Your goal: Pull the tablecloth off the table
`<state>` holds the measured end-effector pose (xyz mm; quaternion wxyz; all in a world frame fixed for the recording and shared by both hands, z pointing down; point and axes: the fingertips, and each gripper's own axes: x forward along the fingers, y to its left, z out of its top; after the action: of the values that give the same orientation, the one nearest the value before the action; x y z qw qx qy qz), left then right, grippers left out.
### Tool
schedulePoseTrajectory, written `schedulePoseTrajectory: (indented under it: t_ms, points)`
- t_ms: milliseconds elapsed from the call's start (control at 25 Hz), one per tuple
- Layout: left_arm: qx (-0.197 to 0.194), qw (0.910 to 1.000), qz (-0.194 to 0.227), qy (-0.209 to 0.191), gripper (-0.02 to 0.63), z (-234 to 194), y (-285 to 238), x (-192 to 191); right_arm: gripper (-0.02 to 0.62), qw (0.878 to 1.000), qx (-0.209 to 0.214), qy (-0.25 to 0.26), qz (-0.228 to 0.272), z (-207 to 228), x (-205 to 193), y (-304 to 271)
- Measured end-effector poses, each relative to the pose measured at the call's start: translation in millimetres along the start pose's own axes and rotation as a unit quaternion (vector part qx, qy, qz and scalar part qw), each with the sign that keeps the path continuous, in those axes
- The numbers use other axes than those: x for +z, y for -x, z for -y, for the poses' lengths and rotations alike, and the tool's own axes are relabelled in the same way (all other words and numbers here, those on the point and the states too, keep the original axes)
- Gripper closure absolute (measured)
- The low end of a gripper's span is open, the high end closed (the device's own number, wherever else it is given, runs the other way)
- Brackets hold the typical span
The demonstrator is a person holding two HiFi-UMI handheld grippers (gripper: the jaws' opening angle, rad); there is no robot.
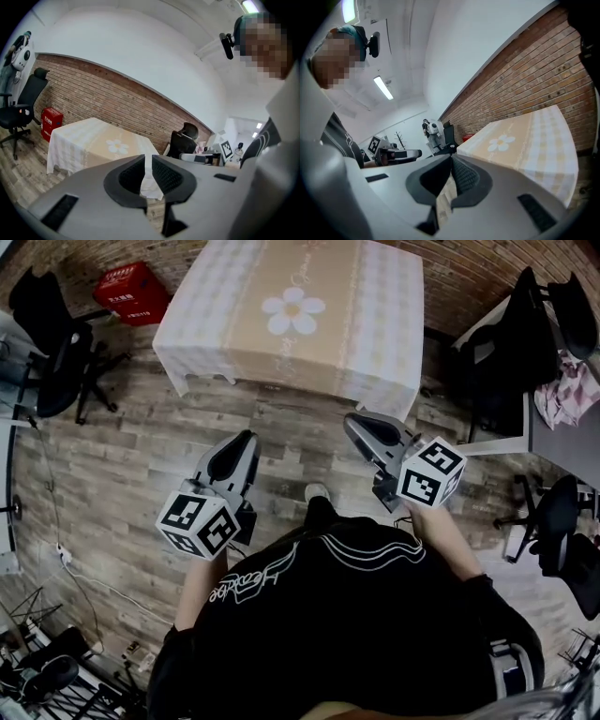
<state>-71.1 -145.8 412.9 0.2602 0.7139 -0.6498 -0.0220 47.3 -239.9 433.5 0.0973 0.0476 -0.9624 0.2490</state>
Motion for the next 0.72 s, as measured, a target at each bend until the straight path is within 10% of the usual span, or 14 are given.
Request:
schedulePoseTrajectory:
  t_ms: [720]
  points:
    - [0.061,0.9974,-0.026,-0.028,0.414,-110.8,-72.0,17.9,0.594,0.991,-0.126,-0.035,0.026,129.7,15.8,21.5]
